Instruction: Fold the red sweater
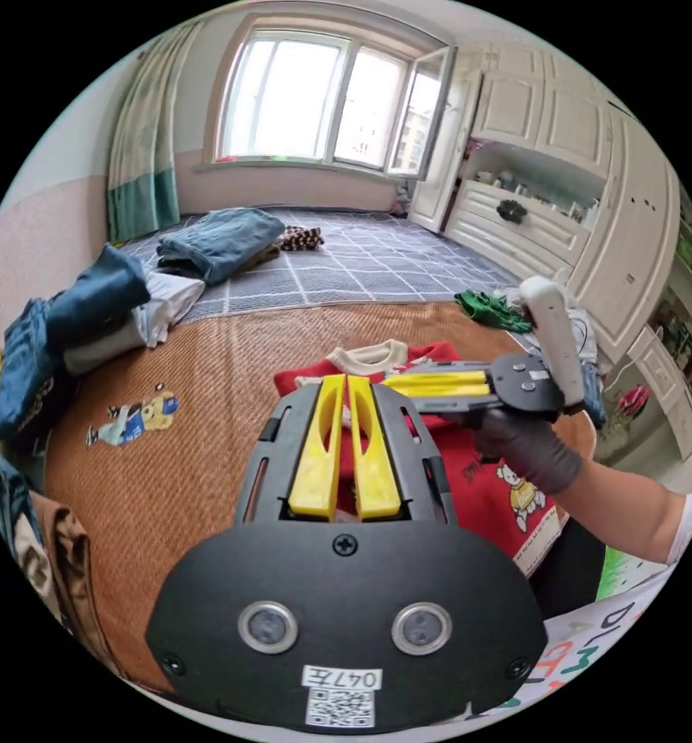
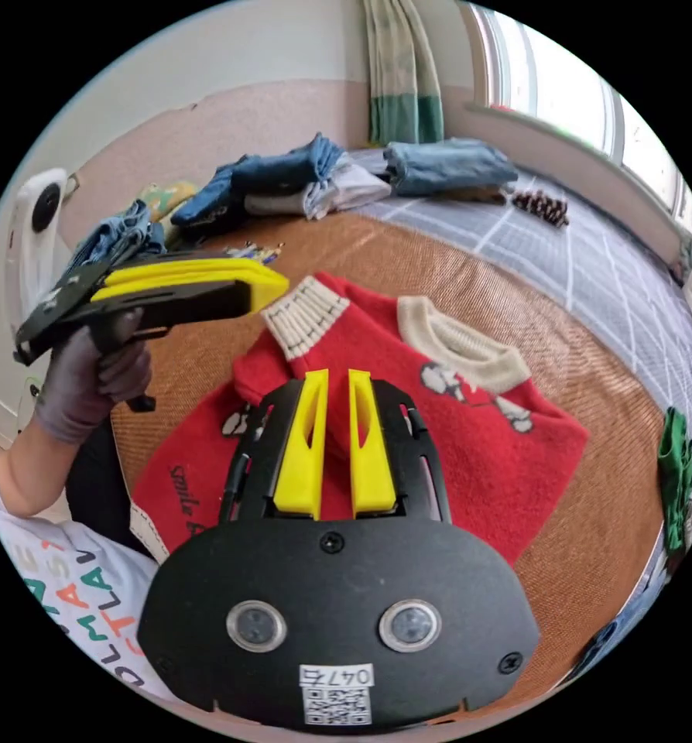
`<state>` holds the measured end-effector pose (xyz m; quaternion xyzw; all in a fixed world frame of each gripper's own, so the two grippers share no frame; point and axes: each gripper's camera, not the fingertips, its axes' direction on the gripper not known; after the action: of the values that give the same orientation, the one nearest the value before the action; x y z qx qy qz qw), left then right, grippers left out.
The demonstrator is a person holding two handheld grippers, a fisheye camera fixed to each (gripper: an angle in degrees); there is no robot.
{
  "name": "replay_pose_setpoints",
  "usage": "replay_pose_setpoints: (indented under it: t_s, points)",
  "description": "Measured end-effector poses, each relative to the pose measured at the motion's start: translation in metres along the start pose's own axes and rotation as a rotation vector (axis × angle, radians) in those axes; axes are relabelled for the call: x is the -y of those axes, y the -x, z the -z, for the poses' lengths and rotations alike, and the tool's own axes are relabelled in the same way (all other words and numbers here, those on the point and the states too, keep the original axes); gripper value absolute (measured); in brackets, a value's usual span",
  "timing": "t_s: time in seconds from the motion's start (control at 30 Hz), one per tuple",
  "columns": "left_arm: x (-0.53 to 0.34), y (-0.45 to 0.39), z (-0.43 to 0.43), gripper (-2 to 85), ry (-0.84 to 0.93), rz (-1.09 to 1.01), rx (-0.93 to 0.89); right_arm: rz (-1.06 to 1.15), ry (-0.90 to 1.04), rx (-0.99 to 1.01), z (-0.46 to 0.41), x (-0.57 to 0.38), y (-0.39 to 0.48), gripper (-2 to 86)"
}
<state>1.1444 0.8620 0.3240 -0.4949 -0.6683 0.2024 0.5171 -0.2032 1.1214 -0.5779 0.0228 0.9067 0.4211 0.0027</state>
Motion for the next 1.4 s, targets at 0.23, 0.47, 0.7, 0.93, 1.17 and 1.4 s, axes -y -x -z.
replay_pose_setpoints:
  t_s: [0.23,0.47,0.7,0.93,1.17,1.4]
  points:
    - [-0.032,0.009,-0.088,-1.0,0.148,0.020,0.118,-0.219,-0.073,-0.133,0.038,-0.031,-0.061,0.3]
    - [-0.059,0.023,-0.101,0.8,0.111,0.082,-0.013,-0.255,-0.063,-0.039,0.046,-0.050,-0.110,3.8]
    - [-0.172,0.031,0.002,4.5,0.219,0.000,-0.269,-0.092,-0.027,0.172,0.120,-0.148,-0.101,3.7]
    - [-0.309,0.020,-0.010,5.2,0.350,0.128,-0.407,-0.155,0.169,0.253,0.101,-0.235,-0.095,4.7]
    - [-0.363,-0.006,-0.084,7.5,0.419,0.224,-0.467,-0.224,0.219,0.348,0.067,-0.247,-0.111,3.7]
    - [-0.395,-0.020,-0.107,2.4,0.439,0.227,-0.537,-0.138,0.228,0.404,0.056,-0.253,-0.110,0.0]
